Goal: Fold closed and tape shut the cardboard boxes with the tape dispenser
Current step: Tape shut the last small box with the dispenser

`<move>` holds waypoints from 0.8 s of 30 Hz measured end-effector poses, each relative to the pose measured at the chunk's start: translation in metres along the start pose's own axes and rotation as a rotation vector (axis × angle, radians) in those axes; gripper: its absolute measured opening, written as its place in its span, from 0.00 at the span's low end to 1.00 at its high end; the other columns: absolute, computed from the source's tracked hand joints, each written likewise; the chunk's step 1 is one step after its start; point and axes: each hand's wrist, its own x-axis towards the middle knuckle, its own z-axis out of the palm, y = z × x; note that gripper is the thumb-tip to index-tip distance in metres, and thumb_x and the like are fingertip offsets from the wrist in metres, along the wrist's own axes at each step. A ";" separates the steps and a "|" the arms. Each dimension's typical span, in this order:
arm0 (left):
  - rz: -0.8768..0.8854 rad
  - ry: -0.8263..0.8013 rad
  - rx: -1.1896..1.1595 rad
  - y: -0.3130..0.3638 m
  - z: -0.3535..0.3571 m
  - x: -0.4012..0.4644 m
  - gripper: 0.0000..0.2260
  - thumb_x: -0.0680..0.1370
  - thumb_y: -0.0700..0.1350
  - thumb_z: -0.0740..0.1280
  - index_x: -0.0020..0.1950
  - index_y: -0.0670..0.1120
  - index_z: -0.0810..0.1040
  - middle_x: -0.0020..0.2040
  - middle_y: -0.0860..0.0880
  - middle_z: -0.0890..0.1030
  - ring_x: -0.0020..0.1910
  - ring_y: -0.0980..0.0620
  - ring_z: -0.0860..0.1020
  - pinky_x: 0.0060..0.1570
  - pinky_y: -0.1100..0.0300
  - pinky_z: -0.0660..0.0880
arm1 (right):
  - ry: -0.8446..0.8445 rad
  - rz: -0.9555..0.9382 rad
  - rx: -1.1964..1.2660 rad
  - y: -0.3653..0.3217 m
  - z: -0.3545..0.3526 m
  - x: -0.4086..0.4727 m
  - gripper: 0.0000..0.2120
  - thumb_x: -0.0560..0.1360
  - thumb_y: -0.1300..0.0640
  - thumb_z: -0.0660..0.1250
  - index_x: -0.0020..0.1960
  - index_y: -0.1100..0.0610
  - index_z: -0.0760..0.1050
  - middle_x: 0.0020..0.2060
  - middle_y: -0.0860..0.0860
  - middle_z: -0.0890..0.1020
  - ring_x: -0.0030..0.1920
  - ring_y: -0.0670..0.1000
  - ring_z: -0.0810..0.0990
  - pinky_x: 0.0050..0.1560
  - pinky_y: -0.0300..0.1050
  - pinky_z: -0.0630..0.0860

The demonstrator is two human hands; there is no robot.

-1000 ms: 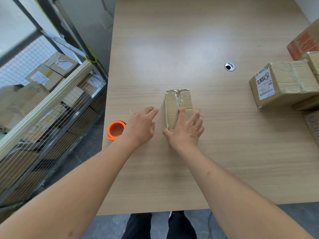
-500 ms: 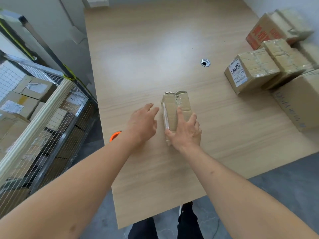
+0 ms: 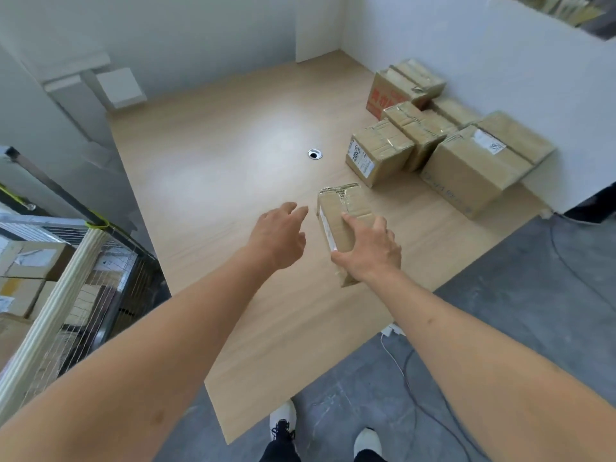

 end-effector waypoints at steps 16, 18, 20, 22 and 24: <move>0.059 0.051 0.069 0.218 0.020 0.064 0.24 0.81 0.49 0.65 0.77 0.50 0.68 0.77 0.46 0.68 0.74 0.43 0.68 0.75 0.47 0.60 | 0.032 -0.080 0.031 0.198 -0.105 0.040 0.39 0.67 0.38 0.73 0.75 0.37 0.65 0.66 0.54 0.68 0.63 0.60 0.72 0.65 0.55 0.69; 0.053 0.046 0.076 0.234 0.024 0.073 0.23 0.80 0.49 0.65 0.75 0.50 0.69 0.76 0.46 0.69 0.72 0.43 0.69 0.74 0.47 0.60 | 0.019 -0.090 0.023 0.214 -0.110 0.049 0.39 0.66 0.37 0.73 0.75 0.38 0.66 0.66 0.54 0.68 0.65 0.60 0.71 0.67 0.56 0.68; 0.045 0.040 0.084 0.246 0.027 0.086 0.22 0.80 0.48 0.65 0.75 0.49 0.70 0.76 0.46 0.69 0.72 0.43 0.69 0.74 0.47 0.60 | 0.003 -0.096 0.014 0.228 -0.111 0.061 0.39 0.66 0.37 0.73 0.74 0.38 0.66 0.66 0.54 0.68 0.65 0.60 0.71 0.67 0.55 0.67; 0.029 0.034 0.083 0.254 0.031 0.102 0.23 0.80 0.48 0.65 0.76 0.50 0.69 0.78 0.46 0.67 0.74 0.43 0.68 0.75 0.47 0.60 | -0.006 -0.100 -0.006 0.239 -0.110 0.078 0.39 0.65 0.37 0.73 0.74 0.38 0.65 0.66 0.54 0.68 0.64 0.60 0.71 0.66 0.55 0.68; 0.016 0.023 0.074 0.259 0.037 0.120 0.24 0.81 0.48 0.65 0.77 0.50 0.67 0.79 0.46 0.66 0.75 0.44 0.66 0.76 0.47 0.58 | -0.003 -0.105 -0.018 0.248 -0.108 0.099 0.39 0.65 0.36 0.73 0.74 0.38 0.65 0.66 0.54 0.68 0.63 0.60 0.71 0.66 0.55 0.68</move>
